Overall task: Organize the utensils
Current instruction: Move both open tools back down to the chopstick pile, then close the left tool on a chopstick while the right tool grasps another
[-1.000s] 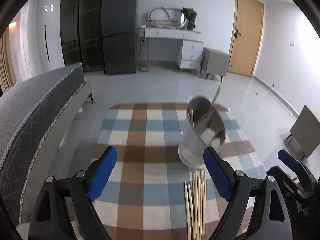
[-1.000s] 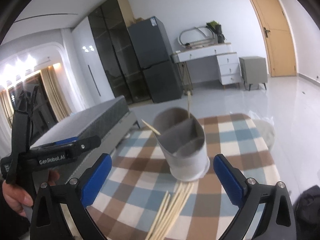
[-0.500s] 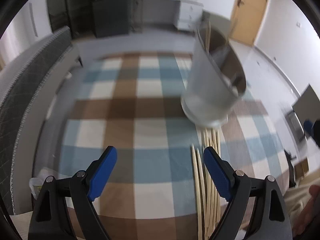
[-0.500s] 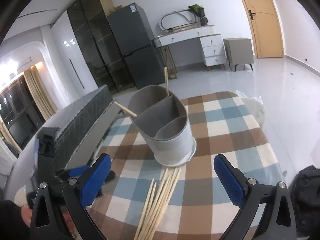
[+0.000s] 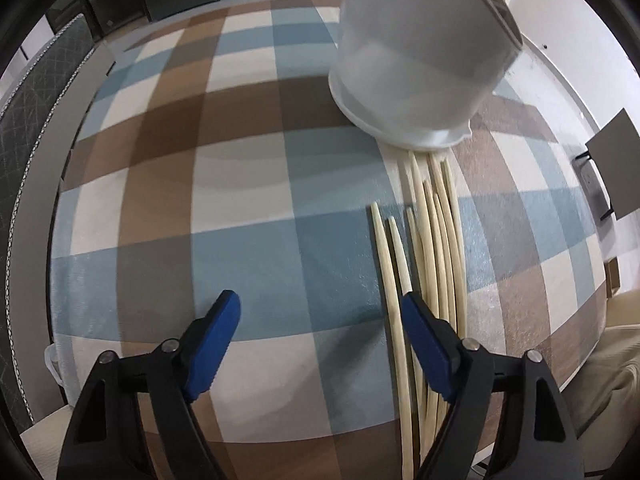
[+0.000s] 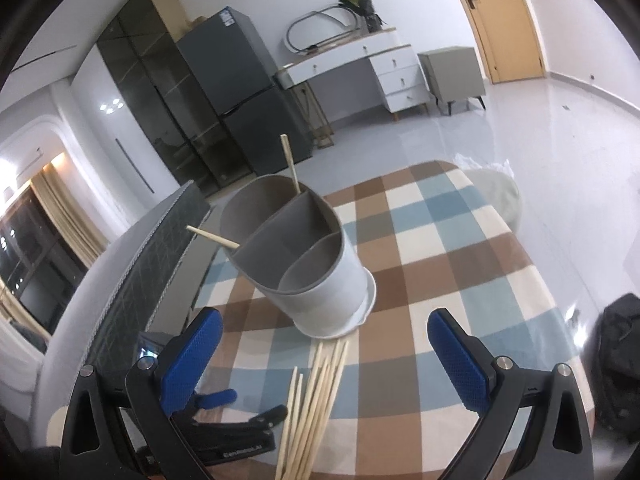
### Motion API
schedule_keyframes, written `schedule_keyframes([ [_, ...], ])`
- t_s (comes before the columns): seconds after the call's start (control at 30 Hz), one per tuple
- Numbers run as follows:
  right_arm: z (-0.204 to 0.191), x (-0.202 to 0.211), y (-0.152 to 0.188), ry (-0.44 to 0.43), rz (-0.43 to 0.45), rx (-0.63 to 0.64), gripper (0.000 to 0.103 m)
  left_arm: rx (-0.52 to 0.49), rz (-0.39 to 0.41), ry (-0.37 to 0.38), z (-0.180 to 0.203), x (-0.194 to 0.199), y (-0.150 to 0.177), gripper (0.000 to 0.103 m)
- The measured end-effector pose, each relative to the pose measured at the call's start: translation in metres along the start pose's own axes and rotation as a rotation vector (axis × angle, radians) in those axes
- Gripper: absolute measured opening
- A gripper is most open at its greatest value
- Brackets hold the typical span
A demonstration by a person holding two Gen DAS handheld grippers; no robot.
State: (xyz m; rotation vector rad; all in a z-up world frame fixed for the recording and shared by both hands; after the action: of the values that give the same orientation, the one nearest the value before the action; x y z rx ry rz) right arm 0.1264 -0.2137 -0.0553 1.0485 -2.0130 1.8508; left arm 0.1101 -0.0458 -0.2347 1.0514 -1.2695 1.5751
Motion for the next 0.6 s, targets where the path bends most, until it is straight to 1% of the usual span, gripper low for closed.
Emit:
schedule_keyframes([
  [0.17, -0.009, 0.001, -0.002, 0.016, -0.006, 0.053, 0.103, -0.039, -0.003, -0.045, 0.003, 0.002, 0.011, 0.077],
  [0.3, -0.017, 0.002, -0.004, 0.012, -0.004, 0.099, 0.103, -0.031, -0.003, -0.046, 0.004, 0.007, 0.016, 0.076],
  [0.37, -0.017, 0.001, -0.004, 0.011, -0.005, 0.101, 0.103, -0.025, 0.001, -0.047, 0.004, 0.006, 0.009, 0.072],
  [0.47, -0.013, 0.0, -0.003, 0.027, -0.013, 0.097, 0.103, -0.032, 0.005, -0.044, 0.01, 0.007, 0.001, 0.062],
  [0.53, -0.012, -0.002, -0.001, 0.042, -0.028, 0.108, 0.103, -0.054, 0.004, -0.036, 0.02, 0.008, -0.003, 0.039],
  [0.57, -0.011, -0.004, 0.0, 0.045, -0.034, 0.11, 0.103, -0.069, 0.001, -0.031, 0.026, 0.008, -0.005, 0.034],
  [0.6, -0.01, -0.005, 0.002, 0.045, -0.039, 0.109, 0.103, -0.079, -0.001, -0.027, 0.031, 0.008, -0.005, 0.025],
])
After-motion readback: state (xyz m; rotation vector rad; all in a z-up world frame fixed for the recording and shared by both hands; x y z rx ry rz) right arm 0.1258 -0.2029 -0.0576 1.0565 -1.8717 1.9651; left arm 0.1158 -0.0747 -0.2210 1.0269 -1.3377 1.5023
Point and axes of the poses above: each gripper's, at about its wrist camera, not at the fingertips, and x roughly against the way its jaws point, z to its right, y to its underside, the point moved 9 cm from there along -x, roughly the way its jaws point, and after that the axes turned 15 degrees about x, right-handed, at the moved point
